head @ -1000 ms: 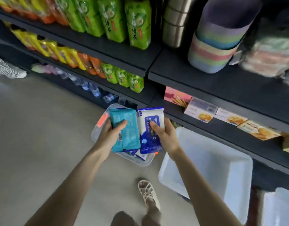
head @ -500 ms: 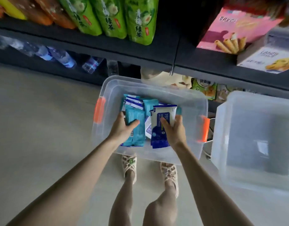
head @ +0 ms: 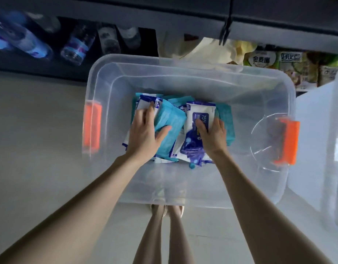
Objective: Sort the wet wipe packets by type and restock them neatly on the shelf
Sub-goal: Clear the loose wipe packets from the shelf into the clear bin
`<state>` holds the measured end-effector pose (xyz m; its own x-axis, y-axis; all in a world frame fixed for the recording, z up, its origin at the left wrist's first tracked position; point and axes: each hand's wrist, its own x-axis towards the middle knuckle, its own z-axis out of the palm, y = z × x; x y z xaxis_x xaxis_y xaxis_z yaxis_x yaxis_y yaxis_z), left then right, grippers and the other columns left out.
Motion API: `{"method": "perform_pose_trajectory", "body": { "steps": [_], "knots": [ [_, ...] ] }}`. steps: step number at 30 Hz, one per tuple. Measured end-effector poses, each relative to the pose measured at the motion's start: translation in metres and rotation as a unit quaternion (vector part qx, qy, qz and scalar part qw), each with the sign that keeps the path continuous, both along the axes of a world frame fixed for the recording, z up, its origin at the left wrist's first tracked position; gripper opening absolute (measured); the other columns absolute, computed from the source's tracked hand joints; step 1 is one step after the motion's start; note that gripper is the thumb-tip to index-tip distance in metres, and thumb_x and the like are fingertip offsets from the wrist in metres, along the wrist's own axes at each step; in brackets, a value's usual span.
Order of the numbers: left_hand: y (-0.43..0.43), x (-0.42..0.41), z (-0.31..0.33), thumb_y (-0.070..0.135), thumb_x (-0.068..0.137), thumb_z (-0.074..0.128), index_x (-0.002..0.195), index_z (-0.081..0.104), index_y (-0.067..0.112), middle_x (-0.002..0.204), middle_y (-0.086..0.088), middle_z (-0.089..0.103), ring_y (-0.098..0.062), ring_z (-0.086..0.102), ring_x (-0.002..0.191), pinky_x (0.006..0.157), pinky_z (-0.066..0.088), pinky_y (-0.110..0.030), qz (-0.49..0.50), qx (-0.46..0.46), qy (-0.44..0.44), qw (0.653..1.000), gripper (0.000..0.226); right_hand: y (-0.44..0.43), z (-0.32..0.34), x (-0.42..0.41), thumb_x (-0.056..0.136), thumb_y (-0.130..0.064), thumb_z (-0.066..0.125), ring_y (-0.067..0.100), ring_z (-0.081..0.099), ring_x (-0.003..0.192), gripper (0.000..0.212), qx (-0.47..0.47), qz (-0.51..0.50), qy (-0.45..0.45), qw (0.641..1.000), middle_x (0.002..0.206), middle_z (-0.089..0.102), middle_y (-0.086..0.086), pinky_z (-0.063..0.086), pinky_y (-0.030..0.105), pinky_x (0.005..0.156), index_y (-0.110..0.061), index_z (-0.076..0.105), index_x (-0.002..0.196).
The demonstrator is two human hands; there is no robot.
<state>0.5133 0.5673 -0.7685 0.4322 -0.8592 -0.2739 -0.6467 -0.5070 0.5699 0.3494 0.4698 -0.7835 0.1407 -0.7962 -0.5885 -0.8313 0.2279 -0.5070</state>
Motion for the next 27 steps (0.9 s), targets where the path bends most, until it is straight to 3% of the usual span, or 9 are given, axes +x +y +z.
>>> {"method": "perform_pose_trajectory", "body": {
  "steps": [2, 5, 8, 11, 14, 19, 27],
  "knots": [
    [0.004, -0.001, 0.002, 0.052, 0.084, 0.044, 0.133, 0.042, -0.006, 0.114, -0.025, 0.048, -0.039, 0.051, 0.103, 0.085, 0.047, -0.043, -0.012, 0.005, -0.012, 1.0, 0.076, 0.0, 0.002, 0.0, 0.093, -0.051, 0.048, 0.03, 0.046, 0.115, 0.05, 0.012, 0.019, 0.021, 1.0, 0.129, 0.05, 0.009, 0.038, 0.043, 0.1, -0.011, 0.048, 0.123],
    [0.002, -0.002, 0.018, 0.043, 0.085, 0.055, 0.138, 0.038, -0.004, 0.117, -0.026, 0.047, -0.038, 0.051, 0.106, 0.087, 0.046, -0.042, -0.016, 0.03, 0.011, 0.999, 0.072, 0.002, 0.019, 0.0, 0.078, -0.071, 0.04, 0.032, 0.055, 0.107, 0.071, 0.054, 0.044, 0.054, 0.996, 0.117, 0.058, 0.009, 0.047, 0.049, 0.091, -0.011, 0.052, 0.115],
    [0.001, -0.001, 0.046, 0.022, 0.091, 0.059, 0.14, 0.038, 0.005, 0.127, -0.018, 0.048, -0.034, 0.048, 0.115, 0.09, 0.041, -0.041, -0.048, 0.117, 0.003, 0.992, 0.056, 0.004, 0.051, -0.006, 0.087, -0.049, 0.054, 0.035, 0.053, 0.11, 0.055, 0.094, 0.077, 0.087, 0.989, 0.122, 0.056, 0.013, 0.047, 0.046, 0.093, -0.007, 0.05, 0.121],
    [0.001, -0.002, 0.093, 0.025, 0.094, 0.051, 0.115, 0.054, 0.01, 0.109, -0.01, 0.061, -0.031, 0.056, 0.097, 0.078, 0.042, -0.038, -0.094, 0.195, -0.017, 0.976, 0.026, 0.004, 0.103, -0.016, 0.091, -0.028, 0.057, 0.035, 0.051, 0.116, 0.044, 0.084, 0.119, 0.082, 0.986, 0.129, 0.053, 0.017, 0.042, 0.038, 0.093, -0.005, 0.05, 0.128],
    [-0.005, -0.012, 0.161, 0.028, 0.096, 0.05, 0.106, 0.056, 0.008, 0.102, -0.012, 0.065, -0.029, 0.055, 0.082, 0.067, 0.036, -0.032, -0.138, 0.206, -0.017, 0.969, 0.023, -0.002, 0.176, -0.03, 0.092, -0.024, 0.056, 0.032, 0.055, 0.11, 0.038, 0.061, 0.142, 0.055, 0.986, 0.127, 0.056, 0.016, 0.046, 0.039, 0.091, -0.006, 0.053, 0.125],
    [-0.045, -0.053, 0.32, 0.026, 0.097, 0.049, 0.129, 0.051, 0.013, 0.125, -0.009, 0.06, -0.028, 0.058, 0.109, 0.087, 0.048, -0.038, -0.197, 0.095, -0.034, 0.975, 0.035, -0.03, 0.327, -0.075, 0.094, -0.023, 0.056, 0.03, 0.059, 0.109, 0.035, -0.05, 0.152, 0.012, 0.987, 0.125, 0.06, 0.014, 0.049, 0.039, 0.091, -0.01, 0.055, 0.125],
    [-0.097, -0.207, 0.566, 0.026, 0.097, 0.048, 0.128, 0.051, 0.021, 0.122, 0.002, 0.06, -0.022, 0.059, 0.106, 0.084, 0.049, -0.039, -0.248, -0.163, -0.128, 0.946, 0.032, -0.061, 0.571, -0.246, 0.093, -0.026, 0.054, 0.028, 0.06, 0.107, 0.034, -0.287, 0.096, -0.016, 0.953, 0.12, 0.063, 0.007, 0.049, 0.037, 0.085, -0.015, 0.056, 0.125]
  ]
}}
